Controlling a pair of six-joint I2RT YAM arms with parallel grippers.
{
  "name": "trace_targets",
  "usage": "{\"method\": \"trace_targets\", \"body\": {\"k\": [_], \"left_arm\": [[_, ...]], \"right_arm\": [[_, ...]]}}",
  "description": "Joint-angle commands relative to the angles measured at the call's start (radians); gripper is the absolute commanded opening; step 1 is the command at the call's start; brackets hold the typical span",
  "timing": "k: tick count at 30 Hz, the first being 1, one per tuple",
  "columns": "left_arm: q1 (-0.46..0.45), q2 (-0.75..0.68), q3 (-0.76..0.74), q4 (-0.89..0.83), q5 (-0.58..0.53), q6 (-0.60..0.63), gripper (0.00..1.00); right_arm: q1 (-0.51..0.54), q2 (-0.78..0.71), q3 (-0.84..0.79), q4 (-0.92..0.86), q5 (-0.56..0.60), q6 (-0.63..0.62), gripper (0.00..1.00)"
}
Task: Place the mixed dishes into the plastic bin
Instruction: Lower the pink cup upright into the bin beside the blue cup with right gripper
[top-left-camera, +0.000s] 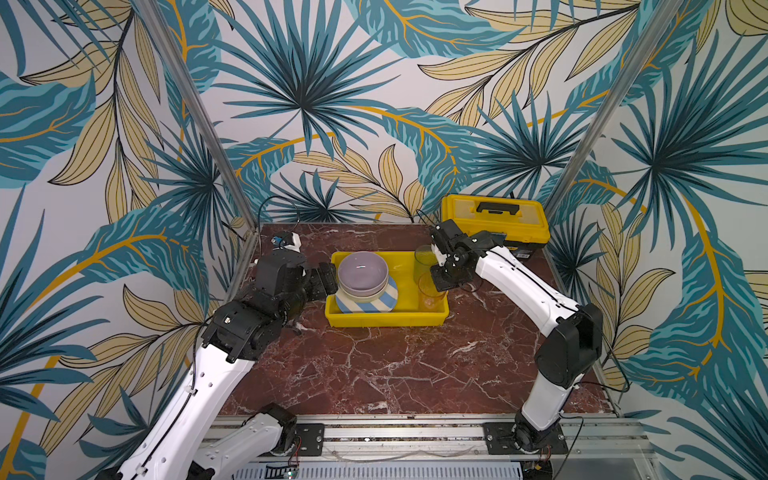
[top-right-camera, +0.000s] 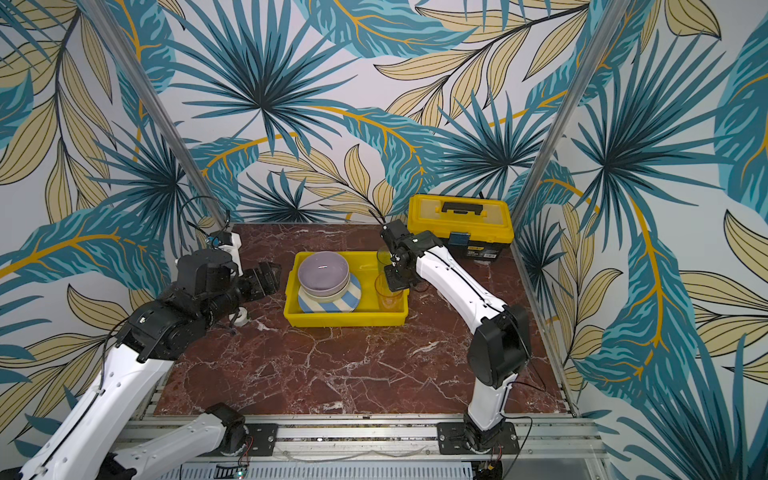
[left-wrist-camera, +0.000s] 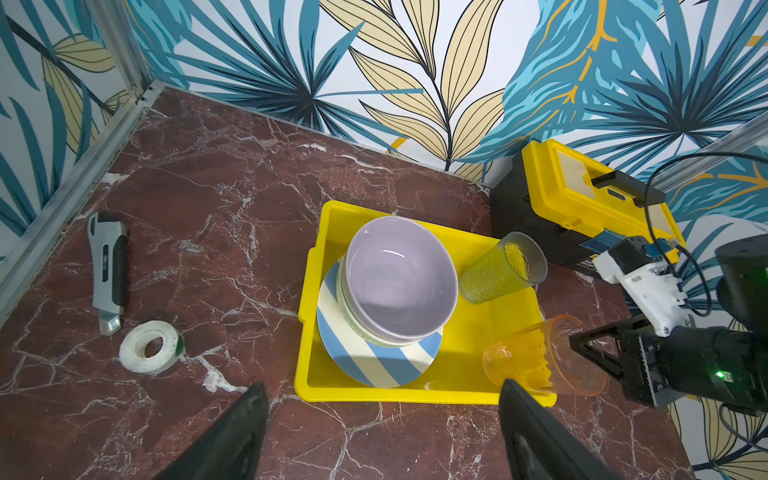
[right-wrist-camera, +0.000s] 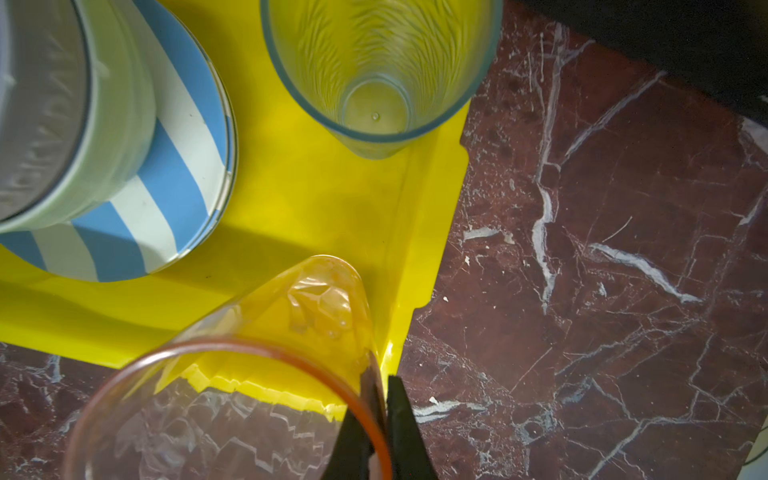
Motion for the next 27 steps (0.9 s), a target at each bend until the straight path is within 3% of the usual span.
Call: {"method": "trace_targets", "body": {"k": [1, 11, 27], "left_arm": [[0.013, -0.007, -0.015, -0.011, -0.001, 0.027, 0.88], [0.031, -0.01, -0.005, -0.029, -0.002, 0.045, 0.88], [0.043, -0.004, -0.021, -0.054, -0.031, 0.065, 0.89]], "right_arm": [[-0.006, 0.003, -0.04, 0.007, 0.017, 0.005, 0.0], [-0.022, 0.016, -0.101, 0.062, 0.004, 0.019, 0.01], [-0.029, 0.03, -0.124, 0.078, 0.014, 0.029, 0.16]]}}
